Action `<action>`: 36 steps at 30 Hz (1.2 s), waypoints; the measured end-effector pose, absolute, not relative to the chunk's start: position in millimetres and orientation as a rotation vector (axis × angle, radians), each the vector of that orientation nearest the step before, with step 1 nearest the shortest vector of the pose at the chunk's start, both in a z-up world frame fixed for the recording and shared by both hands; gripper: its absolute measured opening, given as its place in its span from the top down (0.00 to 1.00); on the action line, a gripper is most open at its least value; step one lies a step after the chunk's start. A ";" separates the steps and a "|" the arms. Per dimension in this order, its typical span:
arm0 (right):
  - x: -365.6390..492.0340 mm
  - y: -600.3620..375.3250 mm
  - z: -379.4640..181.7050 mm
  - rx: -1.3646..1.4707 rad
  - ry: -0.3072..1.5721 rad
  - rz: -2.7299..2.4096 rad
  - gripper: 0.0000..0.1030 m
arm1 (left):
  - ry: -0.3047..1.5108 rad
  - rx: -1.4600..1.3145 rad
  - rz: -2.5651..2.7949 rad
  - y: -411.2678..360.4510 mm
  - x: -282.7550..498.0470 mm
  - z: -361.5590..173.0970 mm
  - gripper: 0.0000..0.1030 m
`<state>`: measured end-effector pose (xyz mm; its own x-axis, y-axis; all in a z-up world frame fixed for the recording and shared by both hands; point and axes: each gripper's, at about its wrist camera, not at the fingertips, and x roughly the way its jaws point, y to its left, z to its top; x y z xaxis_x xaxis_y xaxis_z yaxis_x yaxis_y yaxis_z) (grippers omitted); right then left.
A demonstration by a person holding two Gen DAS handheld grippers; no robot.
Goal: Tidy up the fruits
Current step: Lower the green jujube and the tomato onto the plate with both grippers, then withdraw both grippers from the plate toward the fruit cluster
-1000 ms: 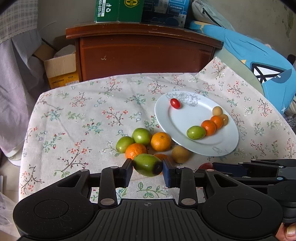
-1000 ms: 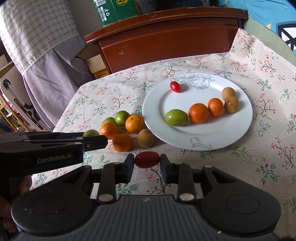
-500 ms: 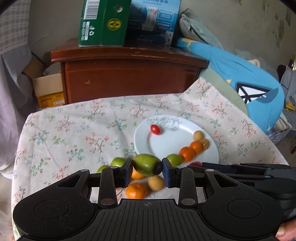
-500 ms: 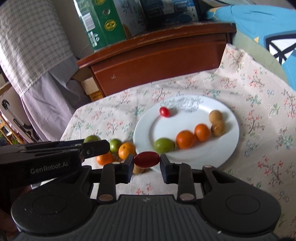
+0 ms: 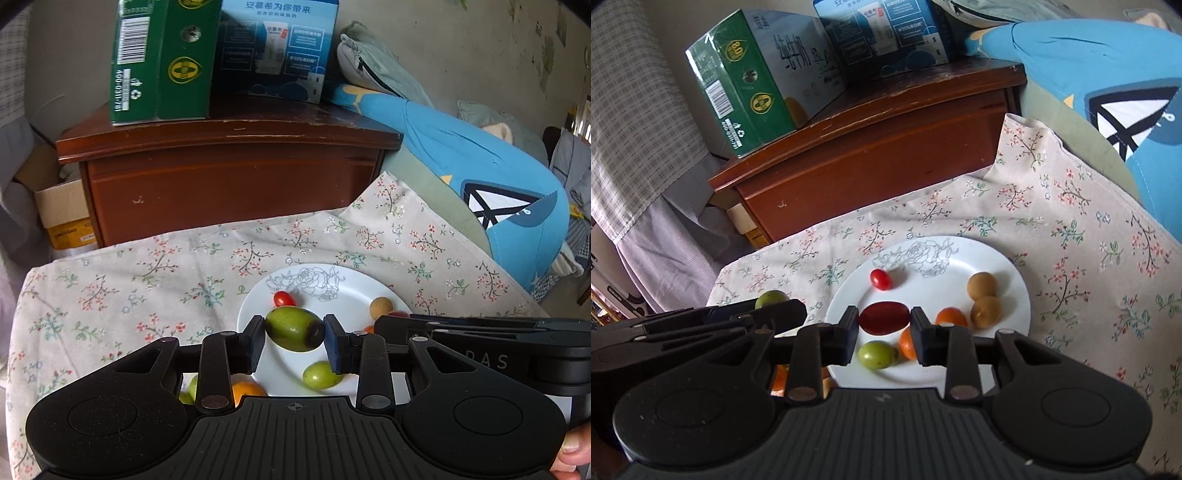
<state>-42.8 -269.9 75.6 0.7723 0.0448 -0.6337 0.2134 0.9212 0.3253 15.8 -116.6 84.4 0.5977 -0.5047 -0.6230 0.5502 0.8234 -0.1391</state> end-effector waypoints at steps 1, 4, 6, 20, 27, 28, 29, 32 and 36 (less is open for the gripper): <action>-39.6 -272.8 73.6 0.395 0.690 -0.104 0.71 | 0.704 0.075 -0.614 -120.2 18.6 82.3 0.69; -30.3 -284.7 65.9 0.442 0.701 -0.117 0.71 | 0.722 0.080 -0.624 -130.2 26.4 74.0 0.69; -24.9 -291.2 60.7 0.464 0.703 -0.124 0.71 | 0.729 0.086 -0.627 -136.0 30.6 68.5 0.69; 1.4 -309.4 33.1 0.576 0.728 -0.141 0.68 | 0.798 0.077 -0.627 -151.3 48.9 36.4 0.69; 1.6 -311.1 35.3 0.584 0.711 -0.144 0.67 | 0.744 0.081 -0.608 -153.6 44.1 48.9 0.39; 1.2 -310.6 37.1 0.580 0.705 -0.144 0.67 | 0.730 0.084 -0.602 -152.1 42.8 52.9 0.35; 0.6 -309.7 39.5 0.573 0.698 -0.144 0.67 | 0.721 0.090 -0.595 -151.2 42.1 57.4 0.35; -0.9 -306.0 46.5 0.548 0.684 -0.142 0.67 | 0.718 0.107 -0.564 -146.5 40.3 67.6 0.25; -7.2 -299.1 55.6 0.515 0.670 -0.137 0.66 | 0.710 0.124 -0.536 -134.0 34.7 79.1 0.21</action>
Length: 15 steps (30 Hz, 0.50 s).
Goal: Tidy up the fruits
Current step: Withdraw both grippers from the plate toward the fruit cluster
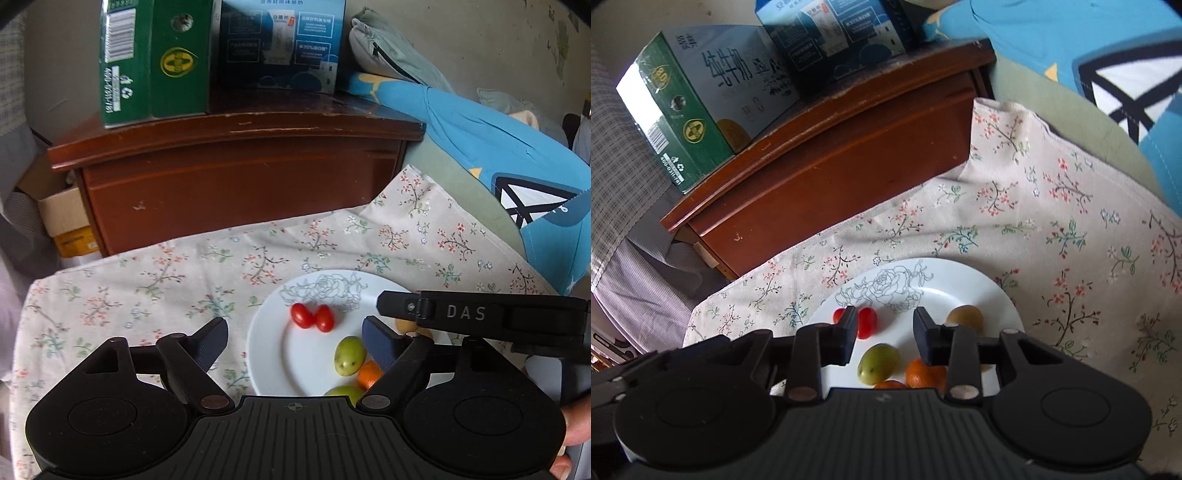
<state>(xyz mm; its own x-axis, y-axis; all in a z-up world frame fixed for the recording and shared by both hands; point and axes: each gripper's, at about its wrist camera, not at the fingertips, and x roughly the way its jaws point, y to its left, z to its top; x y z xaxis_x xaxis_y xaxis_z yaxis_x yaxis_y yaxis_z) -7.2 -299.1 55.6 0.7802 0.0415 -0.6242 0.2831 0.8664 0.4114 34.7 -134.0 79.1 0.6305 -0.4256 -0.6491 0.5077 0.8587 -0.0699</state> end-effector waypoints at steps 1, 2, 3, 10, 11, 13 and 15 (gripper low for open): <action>-9.3 -297.6 57.3 0.513 0.670 -0.133 0.66 | 0.710 0.131 -0.529 -131.0 33.1 81.7 0.20; -11.8 -295.6 58.7 0.511 0.671 -0.129 0.65 | 0.710 0.134 -0.524 -127.7 31.7 83.9 0.19; -14.1 -293.4 60.1 0.507 0.672 -0.128 0.64 | 0.712 0.135 -0.522 -123.9 30.2 86.0 0.17; -29.2 -275.4 64.5 0.487 0.687 -0.101 0.63 | 0.717 0.146 -0.489 -95.8 20.0 97.6 0.15; -31.5 -272.6 64.3 0.487 0.690 -0.094 0.63 | 0.721 0.141 -0.477 -89.9 19.0 98.6 0.15; -35.1 -266.8 64.2 0.486 0.696 -0.083 0.63 | 0.732 0.121 -0.462 -78.9 17.6 99.6 0.15; -39.6 -260.2 63.8 0.482 0.701 -0.074 0.63 | 0.740 0.103 -0.447 -68.5 16.0 101.0 0.15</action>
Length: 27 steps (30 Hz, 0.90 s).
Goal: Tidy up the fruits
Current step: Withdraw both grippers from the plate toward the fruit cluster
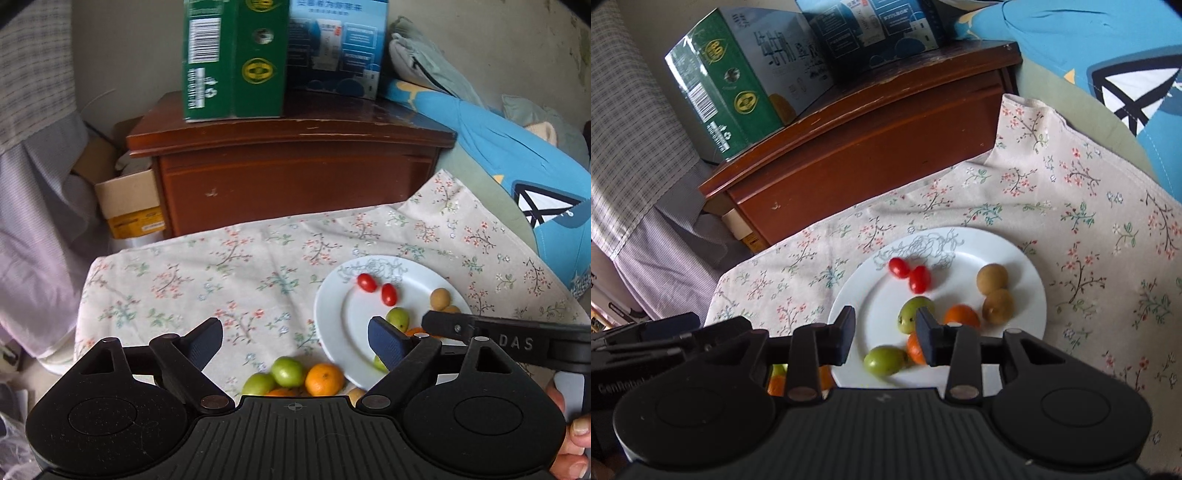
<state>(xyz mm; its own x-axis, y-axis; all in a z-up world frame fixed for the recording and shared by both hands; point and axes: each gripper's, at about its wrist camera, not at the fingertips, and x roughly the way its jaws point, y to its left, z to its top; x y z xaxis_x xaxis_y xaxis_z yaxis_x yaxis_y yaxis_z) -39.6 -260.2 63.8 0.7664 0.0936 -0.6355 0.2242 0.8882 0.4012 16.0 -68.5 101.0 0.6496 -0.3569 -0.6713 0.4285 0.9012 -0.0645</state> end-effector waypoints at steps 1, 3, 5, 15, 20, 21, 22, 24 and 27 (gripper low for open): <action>-41.9 -256.9 63.4 0.481 0.703 -0.067 0.63 | 0.741 0.097 -0.438 -63.3 15.2 101.8 0.15; -47.2 -248.9 62.4 0.475 0.709 -0.052 0.63 | 0.737 0.088 -0.422 -53.6 13.3 103.4 0.15; -51.8 -239.8 61.6 0.456 0.713 -0.038 0.63 | 0.738 0.080 -0.399 -45.3 12.3 104.0 0.15; -61.4 -200.7 48.8 0.427 0.764 0.046 0.63 | 0.797 0.074 -0.342 -24.3 12.6 89.6 0.14; -56.3 -185.5 42.3 0.387 0.780 0.091 0.63 | 0.833 0.062 -0.311 -15.5 17.1 78.9 0.14; -54.8 -182.9 40.5 0.383 0.785 0.098 0.63 | 0.835 0.058 -0.308 -13.7 18.3 76.6 0.14; -53.4 -180.3 38.7 0.378 0.790 0.105 0.63 | 0.842 0.060 -0.300 -12.1 19.7 73.4 0.14; -50.7 -174.6 34.5 0.366 0.799 0.120 0.63 | 0.870 0.058 -0.271 -8.8 24.3 67.9 0.14; -45.6 -168.5 28.4 0.350 0.815 0.131 0.63 | 0.881 0.032 -0.272 -2.5 27.3 64.8 0.14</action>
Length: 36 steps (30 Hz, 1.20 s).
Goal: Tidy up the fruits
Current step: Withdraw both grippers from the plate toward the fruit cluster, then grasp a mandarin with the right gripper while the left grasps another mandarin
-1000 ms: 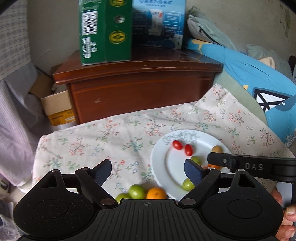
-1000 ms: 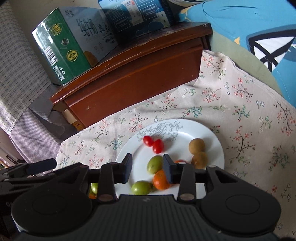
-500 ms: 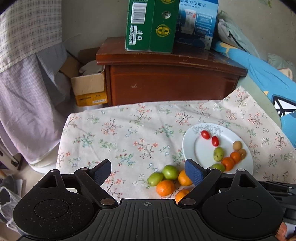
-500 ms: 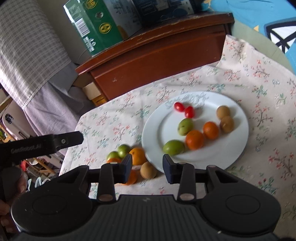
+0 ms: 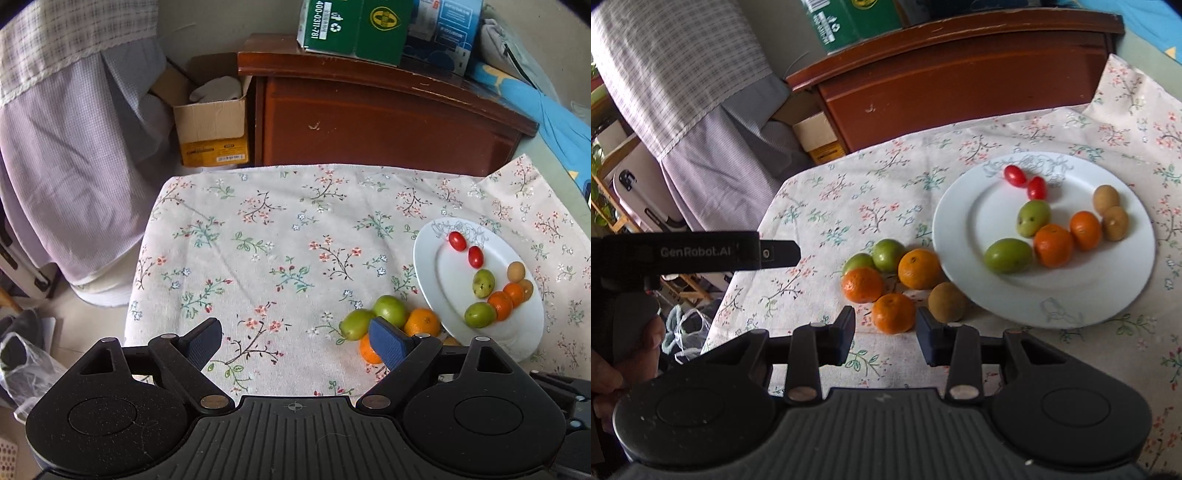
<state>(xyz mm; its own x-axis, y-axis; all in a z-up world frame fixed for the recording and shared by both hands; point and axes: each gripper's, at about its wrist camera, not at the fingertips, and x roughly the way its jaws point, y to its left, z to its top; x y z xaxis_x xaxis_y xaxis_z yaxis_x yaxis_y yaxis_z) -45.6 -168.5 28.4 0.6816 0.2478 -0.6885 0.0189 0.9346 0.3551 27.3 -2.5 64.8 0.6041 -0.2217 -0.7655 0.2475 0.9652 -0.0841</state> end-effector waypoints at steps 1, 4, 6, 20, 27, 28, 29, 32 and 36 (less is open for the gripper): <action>-43.8 -166.8 26.2 0.346 0.820 0.130 0.63 | 0.887 0.032 -0.264 -1.0 28.4 63.4 0.14; -38.8 -162.9 20.1 0.331 0.828 0.121 0.63 | 0.889 0.029 -0.250 2.4 29.0 61.4 0.14; -36.2 -161.5 17.2 0.321 0.831 0.117 0.63 | 0.893 0.027 -0.243 4.2 30.1 59.9 0.14; -33.7 -158.9 10.6 0.279 0.839 0.090 0.69 | 0.941 0.024 -0.282 -7.4 32.6 44.7 0.14; -49.3 -167.5 11.1 0.291 0.873 0.078 0.69 | 0.981 0.067 -0.315 -25.3 33.1 32.8 0.14; -51.5 -168.6 11.4 0.293 0.874 0.081 0.69 | 0.984 0.070 -0.319 -27.6 32.8 31.7 0.14; -53.7 -169.5 11.8 0.295 0.875 0.082 0.69 | 0.987 0.071 -0.324 -29.6 32.2 30.4 0.14; -60.0 -172.6 12.3 0.300 0.882 0.070 0.69 | 0.991 0.044 -0.346 -33.3 32.3 27.9 0.14; -64.3 -175.6 11.6 0.312 0.884 0.073 0.69 | 0.974 0.040 -0.360 -41.1 31.5 24.9 0.16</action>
